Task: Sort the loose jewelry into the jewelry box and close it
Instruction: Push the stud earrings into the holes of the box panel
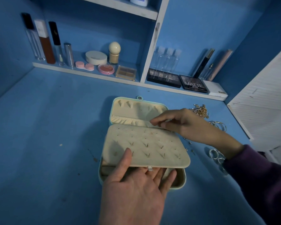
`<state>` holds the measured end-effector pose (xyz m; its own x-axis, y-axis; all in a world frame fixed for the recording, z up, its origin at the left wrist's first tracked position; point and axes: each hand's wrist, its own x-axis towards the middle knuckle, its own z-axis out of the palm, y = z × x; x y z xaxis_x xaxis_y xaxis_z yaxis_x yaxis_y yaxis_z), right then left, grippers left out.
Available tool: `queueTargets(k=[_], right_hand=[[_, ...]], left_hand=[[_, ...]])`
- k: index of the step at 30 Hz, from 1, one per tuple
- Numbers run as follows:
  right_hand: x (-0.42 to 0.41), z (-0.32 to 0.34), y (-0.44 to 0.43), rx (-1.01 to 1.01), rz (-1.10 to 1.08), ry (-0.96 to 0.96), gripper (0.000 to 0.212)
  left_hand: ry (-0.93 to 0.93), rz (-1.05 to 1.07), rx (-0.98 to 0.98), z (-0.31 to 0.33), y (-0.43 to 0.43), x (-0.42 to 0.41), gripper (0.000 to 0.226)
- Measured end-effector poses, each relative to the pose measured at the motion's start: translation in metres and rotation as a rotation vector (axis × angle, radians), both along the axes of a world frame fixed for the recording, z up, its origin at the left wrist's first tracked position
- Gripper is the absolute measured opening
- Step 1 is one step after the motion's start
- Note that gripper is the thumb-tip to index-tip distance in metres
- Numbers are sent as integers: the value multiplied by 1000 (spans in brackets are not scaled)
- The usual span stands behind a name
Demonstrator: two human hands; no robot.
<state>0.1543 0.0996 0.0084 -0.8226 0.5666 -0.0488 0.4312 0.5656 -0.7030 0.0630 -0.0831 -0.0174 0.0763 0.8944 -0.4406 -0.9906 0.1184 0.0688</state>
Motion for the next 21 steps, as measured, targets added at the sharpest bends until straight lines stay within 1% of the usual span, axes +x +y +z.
queueTargets(k=[2,4,7,10,12,13,15,17,19,21], right_hand=[[-3,2,-1,-85,22,4,26],[-6,3,-2,-116,57,-13,29],[-9,5,-3,-110,82,-35,33],[-10,8,0,-134,66,-63,34],[-10,10,3,-139,55,-100,30],[-9,12,4,-142,50,-117,29],[-9,15,6,-142,41,-153,28],[-9,19,8,-132,35,-198,27],[-9,22,8,-117,44,-240,24],[-9,23,5,-92,63,-258,20]], left_hand=[[1,2,0,1,1,1,65],[4,3,36,-3,0,1,68],[27,-41,97,-4,-1,-1,82],[18,-27,68,-9,0,-1,68],[11,-19,42,-8,1,0,66],[13,-20,66,-9,1,0,68],[43,-48,133,-11,0,-1,80],[54,-56,151,-14,-1,-3,88],[52,-62,169,-14,0,-2,84],[39,-43,125,-14,0,-2,70]])
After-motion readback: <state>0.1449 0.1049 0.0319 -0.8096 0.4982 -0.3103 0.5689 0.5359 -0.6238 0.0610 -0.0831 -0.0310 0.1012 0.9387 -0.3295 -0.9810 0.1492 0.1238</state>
